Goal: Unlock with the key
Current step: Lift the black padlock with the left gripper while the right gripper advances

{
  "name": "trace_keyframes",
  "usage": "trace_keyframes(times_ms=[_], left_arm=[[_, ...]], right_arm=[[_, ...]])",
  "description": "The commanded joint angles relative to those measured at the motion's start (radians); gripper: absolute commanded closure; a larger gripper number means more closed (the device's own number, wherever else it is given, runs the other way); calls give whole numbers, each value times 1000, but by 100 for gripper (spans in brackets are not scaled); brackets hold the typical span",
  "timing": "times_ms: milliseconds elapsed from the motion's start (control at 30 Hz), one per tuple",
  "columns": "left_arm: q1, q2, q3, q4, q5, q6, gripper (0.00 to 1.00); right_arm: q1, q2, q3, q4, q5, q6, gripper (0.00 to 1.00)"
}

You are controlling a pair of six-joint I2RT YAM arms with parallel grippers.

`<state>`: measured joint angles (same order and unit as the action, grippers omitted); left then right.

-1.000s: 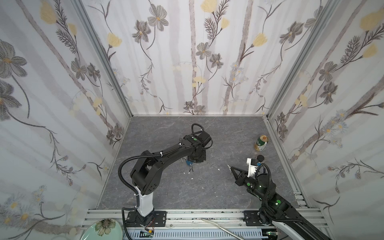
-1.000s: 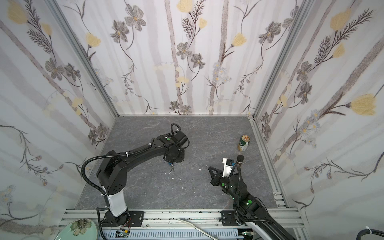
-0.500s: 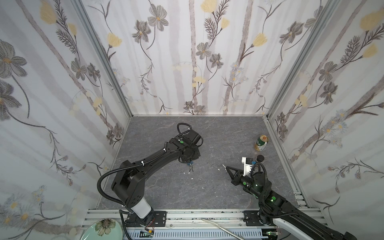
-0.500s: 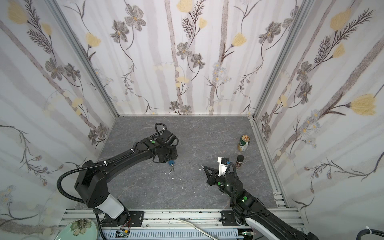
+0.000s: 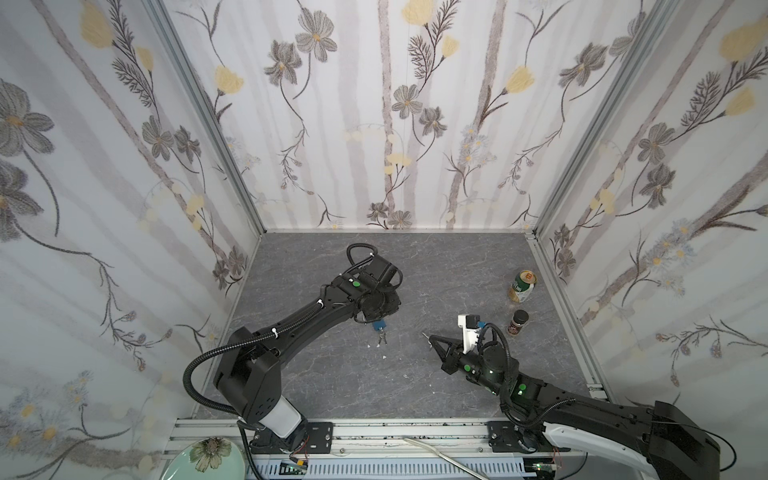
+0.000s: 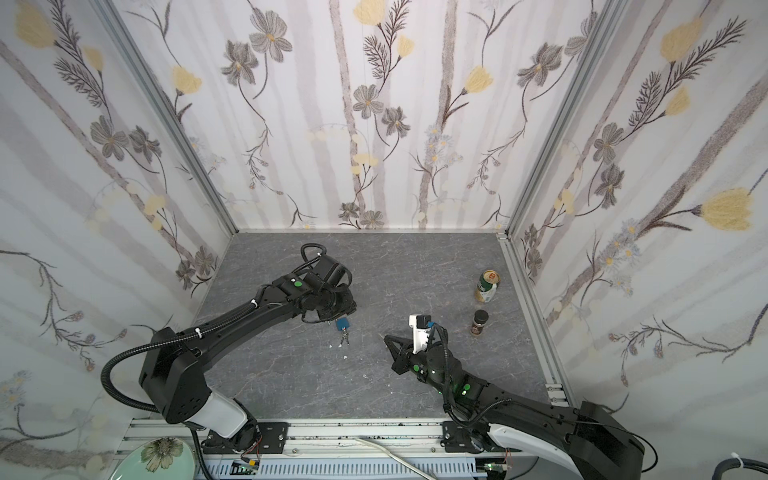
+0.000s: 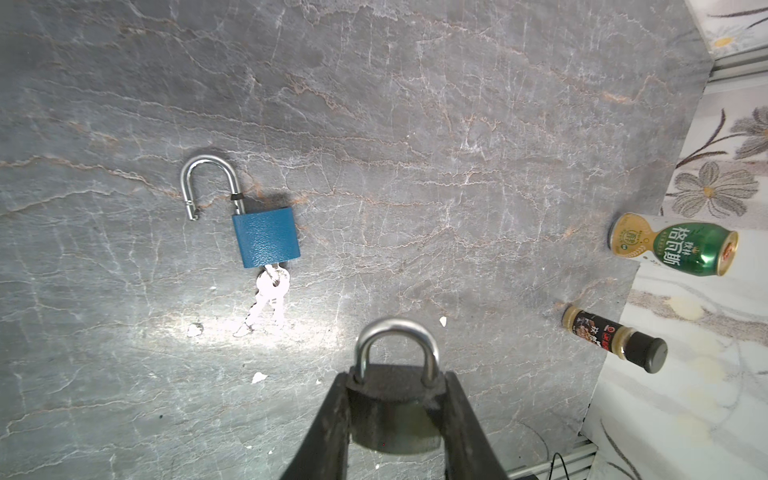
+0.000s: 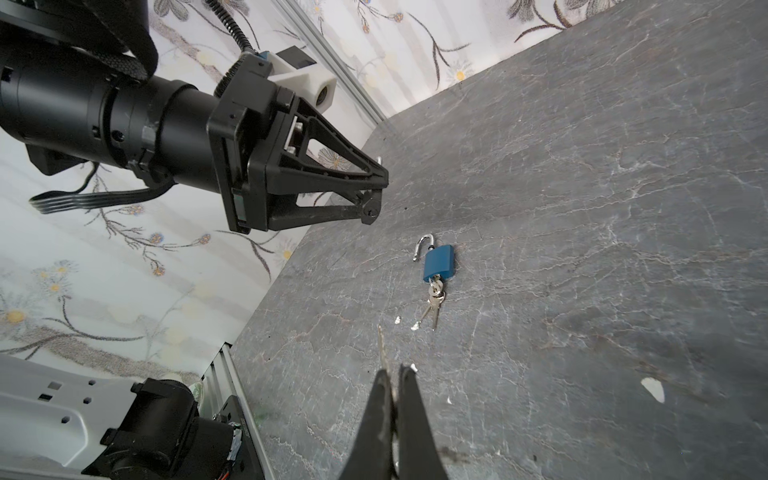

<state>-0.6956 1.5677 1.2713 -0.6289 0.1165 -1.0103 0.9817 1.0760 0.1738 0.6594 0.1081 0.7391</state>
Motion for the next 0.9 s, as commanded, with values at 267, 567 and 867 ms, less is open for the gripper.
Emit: trace_keyframes(times_ms=[267,567,867], left_arm=[[2,-21,-2,50,26,-77,82],[4,-26,-10,72,63,-95,82],[9,-32,-15,84,84,-101,82]], right_arm=[[41,242,88,311,60,-7,100],[41,406,146,424,80,24,100],[39,462,169,431,132,29,100]])
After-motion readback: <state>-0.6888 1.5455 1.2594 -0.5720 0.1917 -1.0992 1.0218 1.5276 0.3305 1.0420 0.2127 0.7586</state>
